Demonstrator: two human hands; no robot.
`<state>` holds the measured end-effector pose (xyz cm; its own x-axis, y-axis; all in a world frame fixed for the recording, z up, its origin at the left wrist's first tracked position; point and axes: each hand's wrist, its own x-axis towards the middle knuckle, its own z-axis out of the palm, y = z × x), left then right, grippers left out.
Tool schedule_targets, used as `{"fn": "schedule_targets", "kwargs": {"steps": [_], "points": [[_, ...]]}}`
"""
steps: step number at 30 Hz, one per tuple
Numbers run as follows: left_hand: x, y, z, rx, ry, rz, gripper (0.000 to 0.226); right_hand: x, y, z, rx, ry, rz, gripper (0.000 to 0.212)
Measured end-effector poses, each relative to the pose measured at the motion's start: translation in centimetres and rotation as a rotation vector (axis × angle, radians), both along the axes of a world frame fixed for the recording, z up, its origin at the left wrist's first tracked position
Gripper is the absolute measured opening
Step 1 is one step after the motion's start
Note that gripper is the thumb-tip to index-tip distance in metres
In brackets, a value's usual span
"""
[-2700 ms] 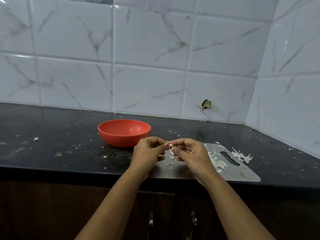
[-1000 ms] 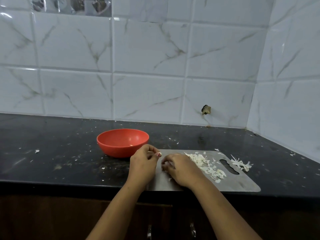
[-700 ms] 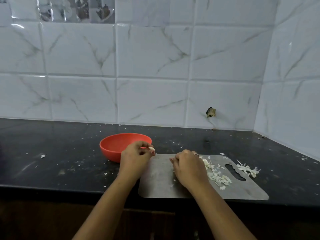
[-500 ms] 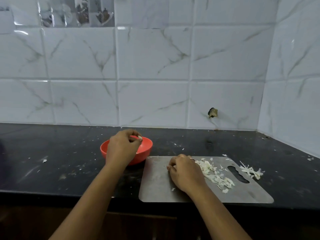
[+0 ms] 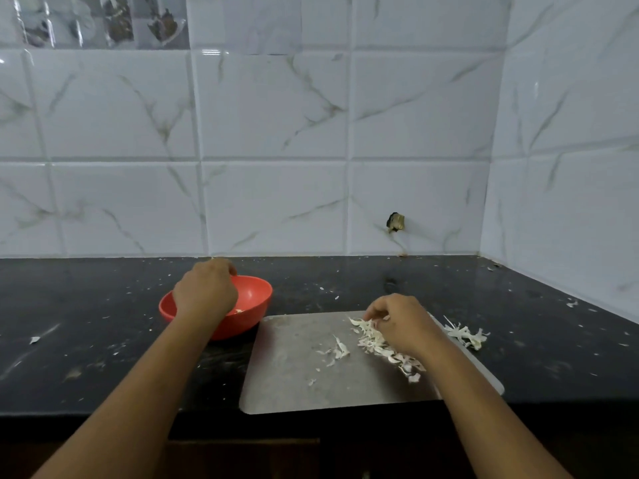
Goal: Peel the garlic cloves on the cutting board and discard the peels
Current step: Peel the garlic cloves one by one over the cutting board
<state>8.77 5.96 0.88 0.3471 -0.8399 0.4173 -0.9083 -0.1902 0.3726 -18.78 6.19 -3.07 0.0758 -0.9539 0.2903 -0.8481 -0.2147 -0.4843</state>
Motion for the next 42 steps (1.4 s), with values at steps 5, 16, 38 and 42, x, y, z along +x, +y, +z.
{"fn": "schedule_targets", "kwargs": {"steps": [5,16,38,42], "points": [[-2.5,0.2,-0.3,-0.21,0.091,-0.266,0.026,0.1,-0.1,-0.5,0.022,0.054,0.053,0.021],[-10.8,2.1,-6.2,0.351,-0.123,-0.625,0.037,-1.8,0.3,-0.2,-0.028,0.048,-0.03,0.03],[-16.3,3.2,-6.7,0.192,-0.156,-0.706,0.04,-5.0,0.8,-0.3,0.036,-0.166,0.036,0.011],[-17.0,2.2,-7.2,0.117,-0.113,-0.667,0.033,-5.3,1.2,-0.4,0.024,-0.128,-0.048,0.016]]}}
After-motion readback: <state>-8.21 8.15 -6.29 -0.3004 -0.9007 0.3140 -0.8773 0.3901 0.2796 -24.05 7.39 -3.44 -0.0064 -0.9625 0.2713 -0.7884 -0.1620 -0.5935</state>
